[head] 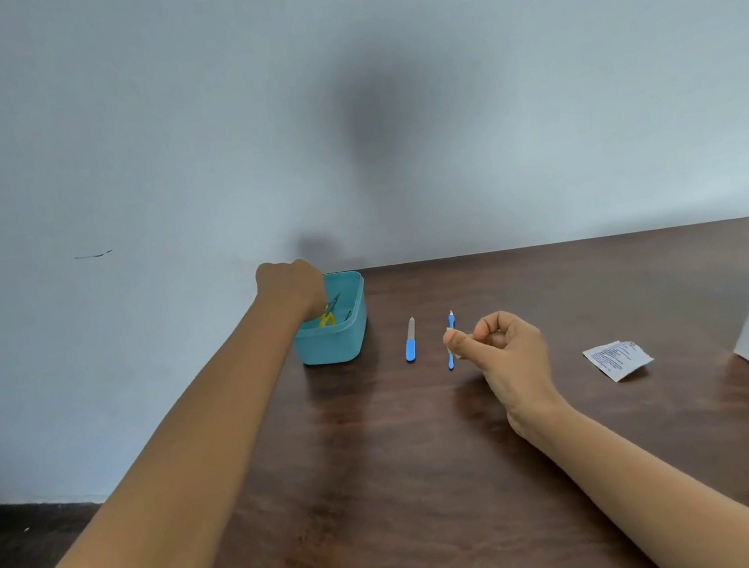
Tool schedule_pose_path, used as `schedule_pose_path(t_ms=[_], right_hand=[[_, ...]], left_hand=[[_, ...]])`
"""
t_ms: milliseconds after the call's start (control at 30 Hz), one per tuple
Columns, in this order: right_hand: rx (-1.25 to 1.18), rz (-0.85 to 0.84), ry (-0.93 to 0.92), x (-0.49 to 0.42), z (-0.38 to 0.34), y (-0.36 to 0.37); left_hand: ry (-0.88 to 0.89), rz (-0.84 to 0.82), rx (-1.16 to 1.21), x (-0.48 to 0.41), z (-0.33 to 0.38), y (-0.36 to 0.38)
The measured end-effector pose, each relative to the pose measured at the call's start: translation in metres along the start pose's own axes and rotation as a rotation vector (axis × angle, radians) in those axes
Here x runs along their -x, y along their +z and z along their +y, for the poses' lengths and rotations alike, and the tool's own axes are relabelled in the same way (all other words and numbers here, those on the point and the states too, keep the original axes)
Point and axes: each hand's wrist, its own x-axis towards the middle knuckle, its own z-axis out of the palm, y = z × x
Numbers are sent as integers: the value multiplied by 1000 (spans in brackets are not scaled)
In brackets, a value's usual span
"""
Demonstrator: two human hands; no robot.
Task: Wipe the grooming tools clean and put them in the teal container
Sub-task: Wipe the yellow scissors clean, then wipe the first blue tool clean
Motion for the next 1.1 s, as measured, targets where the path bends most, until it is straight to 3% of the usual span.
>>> schedule_pose_path(t_ms=[333,500,633,800,967,1100], right_hand=[[-21,-4,5,-1,0,1],[-55,3,17,0,-1,0],[-127,20,43,-1,-3,-2],[-268,76,61,-1,-8,-4],[-393,172,88,-2,-10,-8],[-505,236,112,-4,-8,-10]], left_hand=[[17,-70,-155,-5,14,6],[-100,-82,-102,-5,12,6],[-134,47,-86,1,13,2],[-75,331,246,23,36,-10],[-31,313,512,54,82,-4],[-1,299,523,69,117,14]])
